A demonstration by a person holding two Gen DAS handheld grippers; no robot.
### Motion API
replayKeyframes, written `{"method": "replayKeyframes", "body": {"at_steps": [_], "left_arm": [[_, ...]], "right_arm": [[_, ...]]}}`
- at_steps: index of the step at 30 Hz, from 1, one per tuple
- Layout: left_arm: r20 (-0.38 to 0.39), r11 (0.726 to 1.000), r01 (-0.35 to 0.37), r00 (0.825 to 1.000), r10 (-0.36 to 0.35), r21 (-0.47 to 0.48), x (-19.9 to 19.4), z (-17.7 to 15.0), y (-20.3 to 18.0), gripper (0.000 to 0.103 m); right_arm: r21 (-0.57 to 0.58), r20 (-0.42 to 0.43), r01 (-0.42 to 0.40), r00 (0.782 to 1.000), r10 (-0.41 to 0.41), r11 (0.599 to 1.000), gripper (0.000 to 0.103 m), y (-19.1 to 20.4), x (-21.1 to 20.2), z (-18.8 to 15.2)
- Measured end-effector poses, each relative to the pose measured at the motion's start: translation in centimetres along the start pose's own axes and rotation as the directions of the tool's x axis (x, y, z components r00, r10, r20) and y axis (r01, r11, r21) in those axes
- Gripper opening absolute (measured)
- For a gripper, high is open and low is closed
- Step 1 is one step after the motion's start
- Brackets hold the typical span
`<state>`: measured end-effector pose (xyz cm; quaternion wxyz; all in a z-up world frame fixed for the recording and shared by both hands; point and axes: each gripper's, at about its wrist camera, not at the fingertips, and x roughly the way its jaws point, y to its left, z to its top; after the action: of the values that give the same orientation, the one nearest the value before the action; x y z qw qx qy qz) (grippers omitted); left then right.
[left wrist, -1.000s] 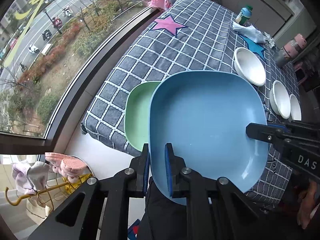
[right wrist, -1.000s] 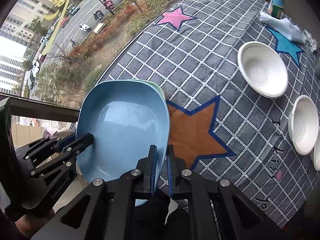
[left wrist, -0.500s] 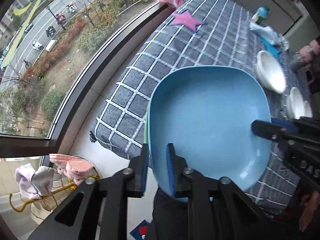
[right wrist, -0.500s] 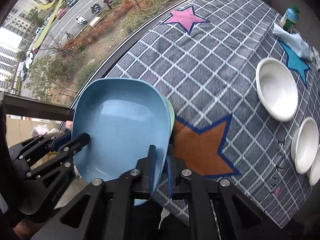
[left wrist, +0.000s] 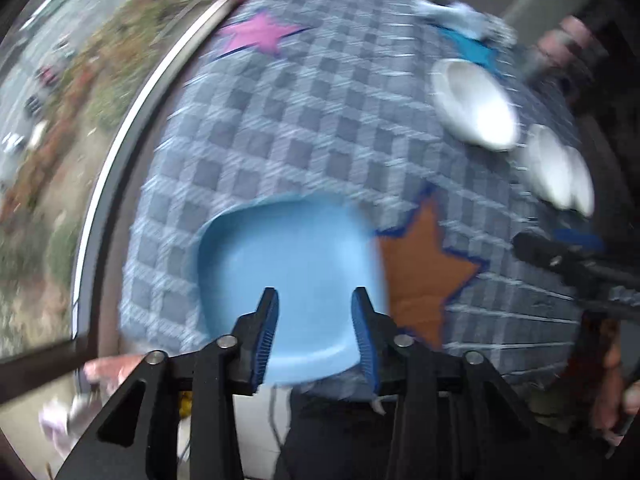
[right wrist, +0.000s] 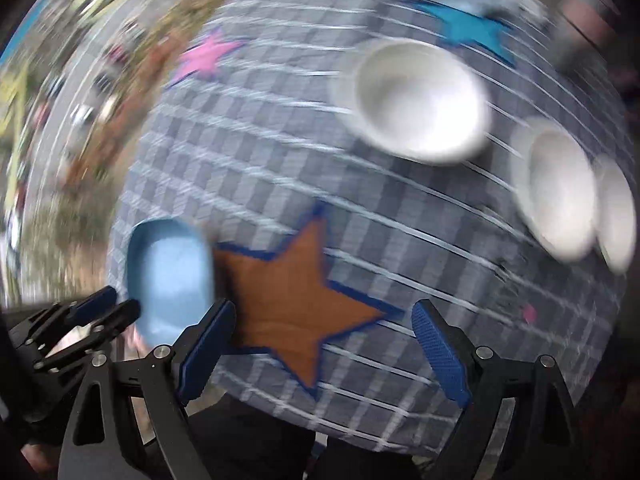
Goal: Organize plates and bowls
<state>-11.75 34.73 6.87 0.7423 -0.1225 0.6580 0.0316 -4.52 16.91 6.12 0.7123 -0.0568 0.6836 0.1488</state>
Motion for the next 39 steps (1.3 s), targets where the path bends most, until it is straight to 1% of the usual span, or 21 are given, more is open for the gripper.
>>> {"method": "replayKeyframes", "body": {"at_steps": [2,4,6,8,9,10,12,14,16,19,21,23,24,25,26,27,28,32,34,36,39], "left_arm": [[-0.007,0.997,0.069,0.998,-0.069,0.036,0.1,2.2,-2.6,0.059],[-0.027,0.992,0.122,0.992,-0.121,0.045,0.6,4.2,-5.1,0.061],[-0.05,0.987,0.16,0.986,-0.159,0.027,1.5,6.2,-7.5,0.061],[-0.052,0.986,0.165,0.985,-0.166,-0.028,2.5,8.1,-9.2,0.061],[-0.05,0.984,0.163,0.985,-0.167,-0.076,3.4,9.2,-9.8,0.061],[-0.043,0.982,0.148,0.987,-0.154,-0.115,4.1,10.1,-10.0,0.061],[-0.043,0.975,0.106,0.992,-0.117,-0.196,5.8,11.7,-10.4,0.061],[-0.069,0.96,0.07,0.993,-0.092,-0.27,7.3,12.7,-10.4,0.061],[-0.078,0.942,0.078,0.991,-0.109,-0.325,8.4,13.2,-10.6,0.061],[-0.077,0.929,0.053,0.993,-0.087,-0.367,9.7,13.7,-11.0,0.062],[-0.084,0.923,0.041,0.993,-0.079,-0.383,10.7,14.2,-11.1,0.074],[-0.088,0.917,0.042,0.993,-0.084,-0.397,11.5,14.5,-11.2,0.076],[-0.079,0.92,0.048,0.993,-0.085,-0.389,11.6,14.6,-11.3,0.076],[-0.063,0.926,0.052,0.995,-0.081,-0.373,11.6,14.8,-11.4,0.075],[-0.049,0.937,0.058,0.996,-0.08,-0.345,11.6,15.0,-11.7,0.054],[-0.069,0.951,0.052,0.995,-0.076,-0.305,11.9,15.3,-12.3,0.024],[-0.106,0.961,0.036,0.992,-0.068,-0.275,12.4,15.4,-12.7,0.024],[-0.13,0.968,0.054,0.988,-0.088,-0.244,12.2,15.0,-13.7,0.017],[-0.137,0.976,0.046,0.988,-0.076,-0.211,11.6,13.6,-14.2,0.015],[-0.156,0.984,0.026,0.986,-0.054,-0.176,11.4,11.6,-14.8,0.015],[-0.191,0.979,0.038,0.979,-0.077,-0.202,11.5,8.5,-14.5,0.015]], "right_arm": [[0.13,0.007,0.011,1.0,-0.012,0.991,0.091,-3.9,-0.4,-0.5],[0.3,0.014,-0.014,1.0,0.01,0.954,0.091,-8.6,-0.9,-1.2],[0.506,0.038,-0.069,0.998,0.057,0.86,0.091,-14.2,-1.4,-2.5],[0.673,0.1,-0.155,0.988,0.119,0.723,0.09,-19.4,-1.8,-3.9],[0.729,0.14,-0.195,0.981,0.137,0.656,0.086,-21.9,-1.9,-4.4],[0.756,0.163,-0.213,0.977,0.137,0.619,0.083,-23.4,-2.0,-4.6],[0.784,0.181,-0.233,0.972,0.148,0.576,0.082,-25.8,-1.6,-4.3],[0.793,0.181,-0.247,0.968,0.171,0.556,0.082,-26.9,-0.9,-3.7],[0.796,0.185,-0.27,0.961,0.208,0.541,0.082,-27.6,0.3,-2.8],[0.794,0.167,-0.282,0.953,0.254,0.538,0.082,-27.3,2.3,-1.0],[0.798,0.15,-0.273,0.953,0.263,0.536,0.082,-27.2,3.6,0.1],[0.808,0.131,-0.254,0.957,0.257,0.532,0.082,-27.3,4.7,0.8],[0.801,0.14,-0.272,0.951,0.274,0.533,0.075,-27.2,5.1,1.3],[0.79,0.15,-0.286,0.948,0.281,0.543,0.062,-27.1,5.4,1.5],[0.759,0.157,-0.3,0.946,0.285,0.578,0.03,-26.8,5.5,2.1],[0.733,0.139,-0.289,0.95,0.28,0.615,0.018,-26.5,5.5,2.6],[0.711,0.117,-0.27,0.956,0.27,0.649,0.018,-26.2,5.7,2.9],[0.705,0.123,-0.314,0.937,0.326,0.637,0.013,-26.8,6.2,1.9],[0.673,0.116,-0.328,0.932,0.343,0.663,0.013,-26.9,6.0,1.0],[0.621,0.068,-0.324,0.929,0.363,0.714,0.012,-26.5,5.8,-1.1],[0.632,0.003,-0.338,0.901,0.434,0.698,0.012,-26.5,6.6,-5.7]]}}
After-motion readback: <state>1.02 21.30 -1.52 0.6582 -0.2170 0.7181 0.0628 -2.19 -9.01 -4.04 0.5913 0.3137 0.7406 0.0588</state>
